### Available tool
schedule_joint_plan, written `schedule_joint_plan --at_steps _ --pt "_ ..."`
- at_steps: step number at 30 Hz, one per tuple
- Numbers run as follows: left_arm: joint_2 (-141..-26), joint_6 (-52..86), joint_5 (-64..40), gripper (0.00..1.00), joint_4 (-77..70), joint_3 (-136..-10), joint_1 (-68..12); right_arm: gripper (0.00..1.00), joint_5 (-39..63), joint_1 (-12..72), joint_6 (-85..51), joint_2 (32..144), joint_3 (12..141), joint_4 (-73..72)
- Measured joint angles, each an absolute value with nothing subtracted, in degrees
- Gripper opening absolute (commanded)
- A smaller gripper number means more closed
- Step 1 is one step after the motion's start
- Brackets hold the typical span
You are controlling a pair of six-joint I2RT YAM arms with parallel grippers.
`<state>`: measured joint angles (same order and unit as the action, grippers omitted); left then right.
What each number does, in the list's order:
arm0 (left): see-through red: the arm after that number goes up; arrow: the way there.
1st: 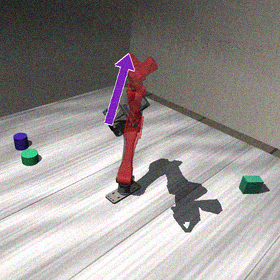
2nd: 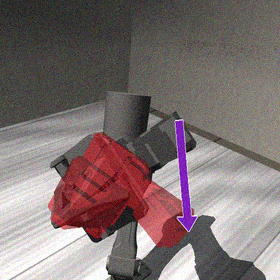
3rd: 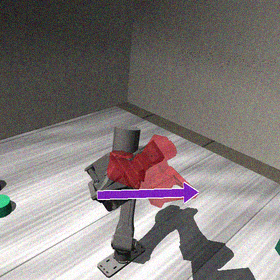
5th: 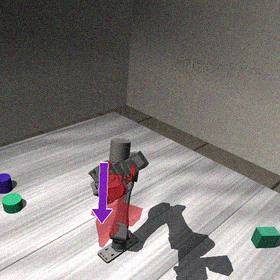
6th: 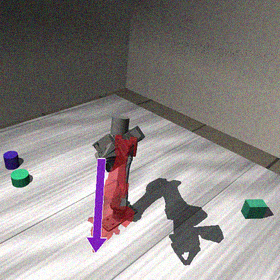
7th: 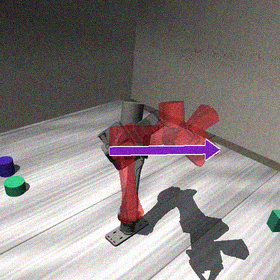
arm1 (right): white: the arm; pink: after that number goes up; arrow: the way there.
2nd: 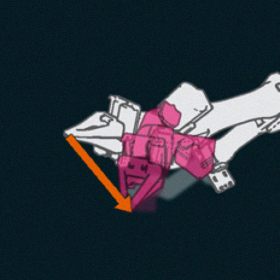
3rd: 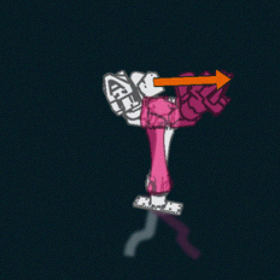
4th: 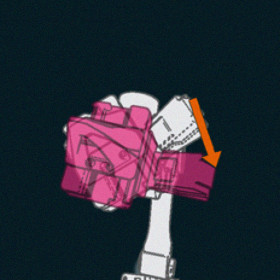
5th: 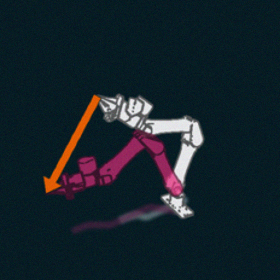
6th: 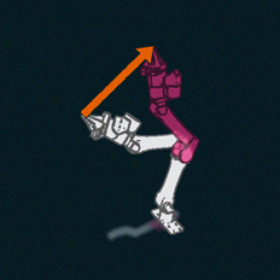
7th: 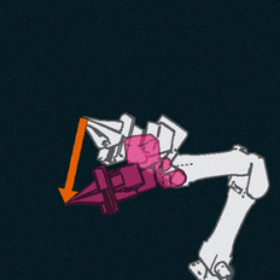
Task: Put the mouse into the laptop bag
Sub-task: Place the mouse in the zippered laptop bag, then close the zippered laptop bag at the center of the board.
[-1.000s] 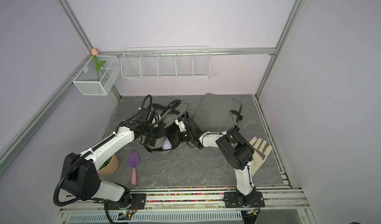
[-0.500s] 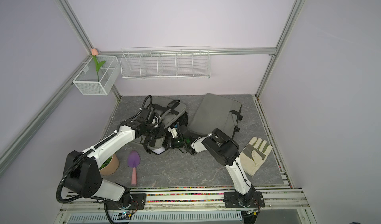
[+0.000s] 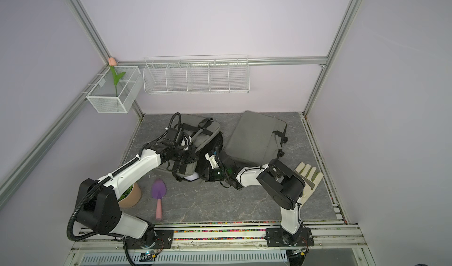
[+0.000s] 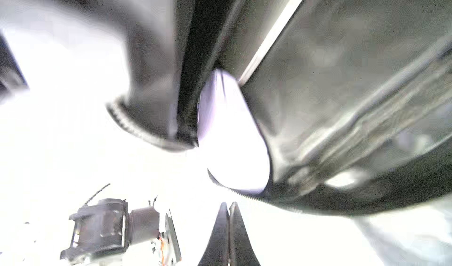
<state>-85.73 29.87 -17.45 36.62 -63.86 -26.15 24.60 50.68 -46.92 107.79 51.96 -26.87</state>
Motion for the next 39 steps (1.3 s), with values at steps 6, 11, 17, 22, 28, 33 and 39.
schedule_joint_plan --at_steps 6,11,17,22,28,33,39 --pt "-86.06 29.87 -17.91 0.00 36.23 -63.86 -26.15 0.07 24.43 52.88 -46.61 110.91 54.13 -24.73" --pt "-86.28 29.89 -18.13 0.00 36.05 -63.86 -26.15 0.07 24.84 52.60 -47.48 115.37 57.41 -25.91" --pt "-86.28 29.93 -18.46 0.00 35.42 -63.83 -26.15 0.07 24.56 50.54 -48.64 115.52 57.74 -28.10" --pt "-86.24 30.41 -18.79 0.00 34.35 -63.61 -26.11 0.07 23.86 49.95 -49.93 118.06 63.35 -28.62" --pt "-85.97 30.79 -18.83 0.00 33.54 -62.74 -25.98 0.07 24.32 50.78 -51.44 124.44 68.18 -30.37" --pt "-85.97 30.81 -18.72 0.00 33.54 -62.57 -25.89 0.07 24.18 51.03 -51.90 124.49 67.70 -31.24" --pt "-86.61 30.79 -19.38 0.00 33.34 -62.57 -25.89 0.10 22.87 48.82 -50.02 114.34 56.86 -29.93"
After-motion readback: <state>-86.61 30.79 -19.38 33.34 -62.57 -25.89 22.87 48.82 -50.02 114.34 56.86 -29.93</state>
